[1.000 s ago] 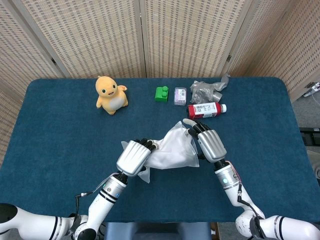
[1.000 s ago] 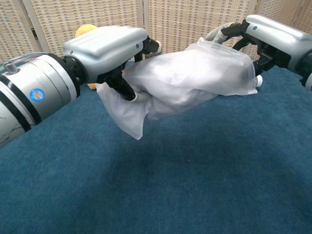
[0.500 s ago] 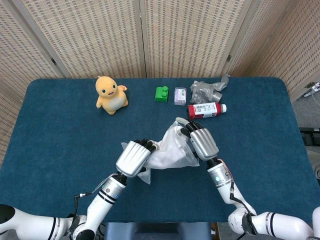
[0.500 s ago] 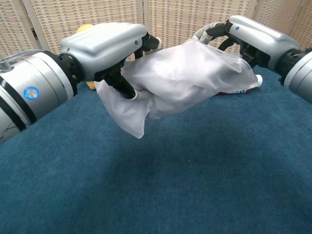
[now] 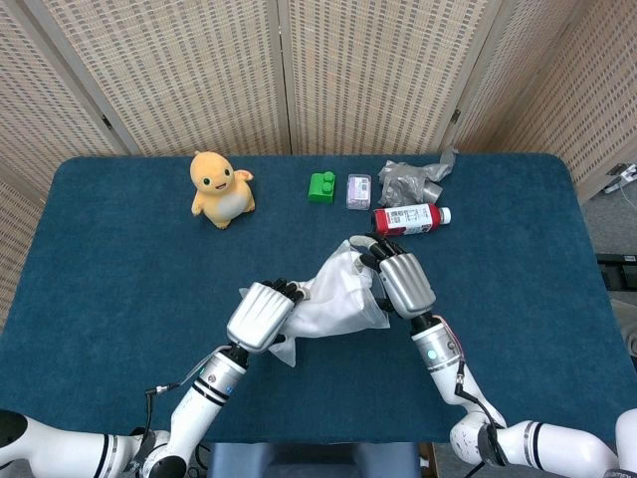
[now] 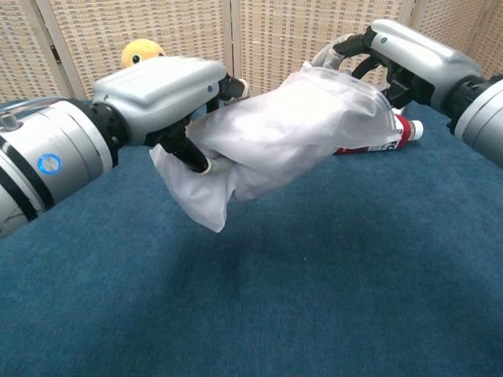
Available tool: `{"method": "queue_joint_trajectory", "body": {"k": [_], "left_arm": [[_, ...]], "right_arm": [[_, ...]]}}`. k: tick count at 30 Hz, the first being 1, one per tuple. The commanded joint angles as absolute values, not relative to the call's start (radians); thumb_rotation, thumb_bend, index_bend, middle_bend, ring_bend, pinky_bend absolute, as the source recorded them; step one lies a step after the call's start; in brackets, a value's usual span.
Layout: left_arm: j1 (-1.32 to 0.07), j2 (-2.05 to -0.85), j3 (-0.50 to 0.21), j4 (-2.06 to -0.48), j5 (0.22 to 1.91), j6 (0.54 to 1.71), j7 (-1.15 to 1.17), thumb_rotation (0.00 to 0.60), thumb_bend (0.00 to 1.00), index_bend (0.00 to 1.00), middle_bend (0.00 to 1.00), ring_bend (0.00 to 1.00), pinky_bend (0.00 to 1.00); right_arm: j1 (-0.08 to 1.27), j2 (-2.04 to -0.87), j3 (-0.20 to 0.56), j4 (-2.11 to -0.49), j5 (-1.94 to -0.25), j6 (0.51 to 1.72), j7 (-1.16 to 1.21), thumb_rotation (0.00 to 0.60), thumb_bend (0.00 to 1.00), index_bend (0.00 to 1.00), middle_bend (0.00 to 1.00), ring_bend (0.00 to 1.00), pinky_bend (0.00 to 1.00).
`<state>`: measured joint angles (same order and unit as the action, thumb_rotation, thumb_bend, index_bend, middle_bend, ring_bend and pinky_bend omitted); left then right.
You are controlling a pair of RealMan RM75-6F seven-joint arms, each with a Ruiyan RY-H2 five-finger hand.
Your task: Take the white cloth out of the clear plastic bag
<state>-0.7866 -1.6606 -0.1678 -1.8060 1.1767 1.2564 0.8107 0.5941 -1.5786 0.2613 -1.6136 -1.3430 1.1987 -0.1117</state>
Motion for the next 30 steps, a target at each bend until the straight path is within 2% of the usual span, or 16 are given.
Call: {"method": "queue_joint_trajectory", "body": {"k": [1, 5, 7, 10, 11, 13, 15, 19, 26, 28, 30], "left_arm": [[-0.778, -1.653, -0.160, -1.812, 1.132, 1.249, 0.845, 0.600, 0.41, 0.33, 0.43, 0.40, 0.65], [-0.769, -1.647, -0.152, -1.812, 1.109, 1.248, 0.853, 0.600, 0.41, 0.29, 0.42, 0.39, 0.65], [-0.766, -1.637, -0.145, -1.816, 1.101, 1.244, 0.858, 0.600, 0.39, 0.23, 0.37, 0.36, 0.65], [-0.764, -1.623, -0.138, -1.827, 1.079, 1.238, 0.877, 0.600, 0.27, 0.09, 0.23, 0.33, 0.65], [-0.764, -1.619, -0.137, -1.832, 1.070, 1.236, 0.885, 0.600, 0.21, 0.04, 0.15, 0.31, 0.65], [-0.763, -1.612, -0.135, -1.842, 1.054, 1.236, 0.895, 0.600, 0.13, 0.00, 0.04, 0.29, 0.65], [-0.760, -1.607, -0.131, -1.847, 1.049, 1.237, 0.894, 0.600, 0.09, 0.00, 0.00, 0.27, 0.64], [-0.753, -1.598, -0.119, -1.853, 1.054, 1.242, 0.889, 0.600, 0.06, 0.00, 0.00, 0.26, 0.63], [-0.729, -1.589, -0.085, -1.854, 1.119, 1.264, 0.856, 0.600, 0.05, 0.00, 0.00, 0.26, 0.63], [-0.720, -1.588, -0.069, -1.843, 1.163, 1.271, 0.832, 0.600, 0.05, 0.01, 0.03, 0.28, 0.63], [-0.711, -1.588, -0.054, -1.826, 1.215, 1.278, 0.803, 0.600, 0.05, 0.06, 0.11, 0.32, 0.63]], "right_arm": [[0.597, -1.577, 0.262, -1.611, -1.337, 1.194, -0.113, 0.600, 0.62, 0.70, 0.24, 0.13, 0.28], [0.601, -1.573, 0.262, -1.616, -1.324, 1.178, -0.104, 0.600, 0.62, 0.71, 0.24, 0.13, 0.28], [0.605, -1.574, 0.263, -1.614, -1.321, 1.175, -0.108, 0.600, 0.62, 0.71, 0.24, 0.13, 0.28], [0.612, -1.579, 0.265, -1.609, -1.314, 1.170, -0.112, 0.600, 0.62, 0.71, 0.24, 0.13, 0.28], [0.614, -1.581, 0.266, -1.608, -1.311, 1.168, -0.113, 0.600, 0.62, 0.71, 0.24, 0.13, 0.28], [0.619, -1.585, 0.267, -1.602, -1.305, 1.162, -0.116, 0.600, 0.62, 0.71, 0.24, 0.13, 0.28], [0.623, -1.589, 0.268, -1.596, -1.298, 1.158, -0.121, 0.600, 0.62, 0.71, 0.24, 0.13, 0.28], [0.628, -1.595, 0.270, -1.585, -1.282, 1.153, -0.129, 0.600, 0.62, 0.71, 0.24, 0.13, 0.28], [0.626, -1.595, 0.273, -1.575, -1.250, 1.150, -0.140, 0.600, 0.62, 0.71, 0.24, 0.13, 0.28], [0.623, -1.592, 0.273, -1.575, -1.241, 1.150, -0.144, 0.600, 0.62, 0.71, 0.24, 0.13, 0.28], [0.620, -1.589, 0.273, -1.575, -1.230, 1.152, -0.149, 0.600, 0.62, 0.71, 0.24, 0.13, 0.28]]}}
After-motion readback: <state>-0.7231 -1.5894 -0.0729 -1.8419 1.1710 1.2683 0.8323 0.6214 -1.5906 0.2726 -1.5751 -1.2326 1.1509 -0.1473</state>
